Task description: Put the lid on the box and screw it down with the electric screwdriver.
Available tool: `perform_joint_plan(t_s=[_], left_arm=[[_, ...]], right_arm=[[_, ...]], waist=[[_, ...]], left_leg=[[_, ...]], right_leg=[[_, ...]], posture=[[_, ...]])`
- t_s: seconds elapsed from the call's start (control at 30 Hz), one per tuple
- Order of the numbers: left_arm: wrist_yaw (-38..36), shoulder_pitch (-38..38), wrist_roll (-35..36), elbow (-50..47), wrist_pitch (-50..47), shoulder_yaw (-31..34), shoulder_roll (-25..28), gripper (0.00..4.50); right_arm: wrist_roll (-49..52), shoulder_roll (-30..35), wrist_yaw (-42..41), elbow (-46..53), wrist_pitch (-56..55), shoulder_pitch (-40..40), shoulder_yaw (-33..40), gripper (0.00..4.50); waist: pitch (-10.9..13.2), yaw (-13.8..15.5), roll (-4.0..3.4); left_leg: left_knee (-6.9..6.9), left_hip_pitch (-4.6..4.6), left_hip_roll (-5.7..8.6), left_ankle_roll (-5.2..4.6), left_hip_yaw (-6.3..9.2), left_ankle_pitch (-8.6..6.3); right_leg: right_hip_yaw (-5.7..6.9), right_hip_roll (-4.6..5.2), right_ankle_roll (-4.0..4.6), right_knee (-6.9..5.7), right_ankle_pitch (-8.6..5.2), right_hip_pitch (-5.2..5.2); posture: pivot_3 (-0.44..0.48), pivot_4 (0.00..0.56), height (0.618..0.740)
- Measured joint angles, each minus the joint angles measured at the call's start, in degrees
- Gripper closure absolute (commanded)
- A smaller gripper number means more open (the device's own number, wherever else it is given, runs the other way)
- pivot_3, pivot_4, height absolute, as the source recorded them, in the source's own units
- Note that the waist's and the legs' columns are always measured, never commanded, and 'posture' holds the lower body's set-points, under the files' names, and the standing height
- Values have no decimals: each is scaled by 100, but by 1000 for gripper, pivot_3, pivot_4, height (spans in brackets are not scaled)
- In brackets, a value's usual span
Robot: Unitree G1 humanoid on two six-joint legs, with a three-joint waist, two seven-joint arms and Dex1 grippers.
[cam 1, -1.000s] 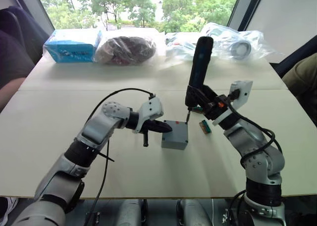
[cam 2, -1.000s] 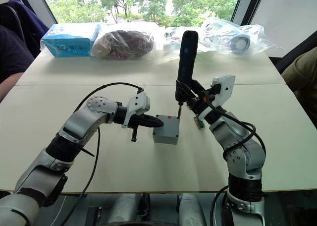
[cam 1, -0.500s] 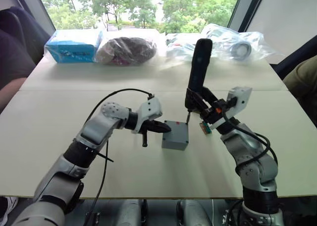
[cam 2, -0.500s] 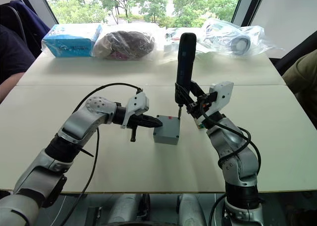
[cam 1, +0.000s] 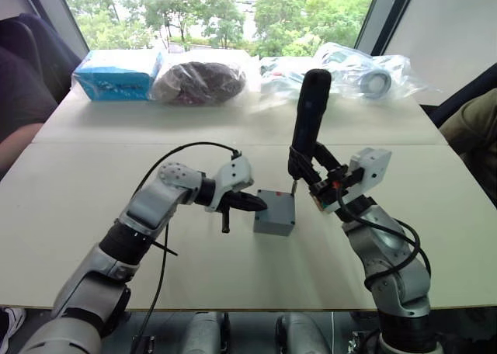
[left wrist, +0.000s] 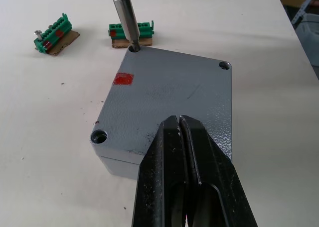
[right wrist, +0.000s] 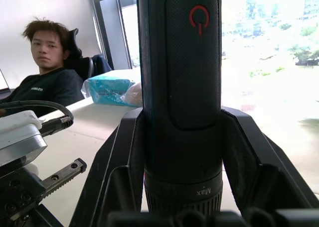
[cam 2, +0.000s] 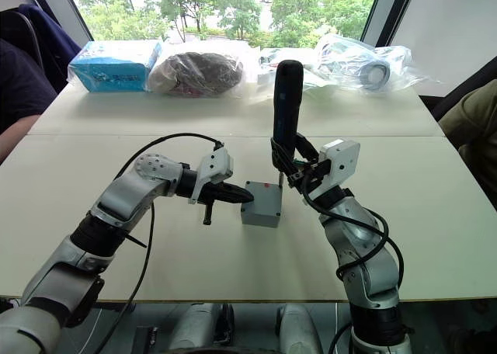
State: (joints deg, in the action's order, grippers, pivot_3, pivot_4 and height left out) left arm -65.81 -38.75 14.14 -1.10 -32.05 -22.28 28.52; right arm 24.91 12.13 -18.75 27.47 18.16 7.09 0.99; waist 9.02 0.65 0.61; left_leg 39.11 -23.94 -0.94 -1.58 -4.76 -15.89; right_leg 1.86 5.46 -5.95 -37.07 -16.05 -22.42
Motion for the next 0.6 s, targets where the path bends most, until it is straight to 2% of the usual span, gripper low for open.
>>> perform_joint_plan(t_s=[0.17,0.6], left_arm=[[1,19,-46,-1,32,-30,-4,4500],[-3,65,-88,-17,39,-31,-5,4500]], right_arm=[[-2,-193,164,-60,-153,-120,44,2585],[-335,-185,131,-68,-480,-273,-170,2585]], waist=[[-20,-2,15],[-59,-6,27]], left_leg=[[-7,17,-1,-2,0,-2],[-13,25,-2,-4,1,-4]], right_leg=[[0,2,3,4,-2,14],[-1,9,25,4,-14,18]], posture=[[0,150,740],[0,150,740]])
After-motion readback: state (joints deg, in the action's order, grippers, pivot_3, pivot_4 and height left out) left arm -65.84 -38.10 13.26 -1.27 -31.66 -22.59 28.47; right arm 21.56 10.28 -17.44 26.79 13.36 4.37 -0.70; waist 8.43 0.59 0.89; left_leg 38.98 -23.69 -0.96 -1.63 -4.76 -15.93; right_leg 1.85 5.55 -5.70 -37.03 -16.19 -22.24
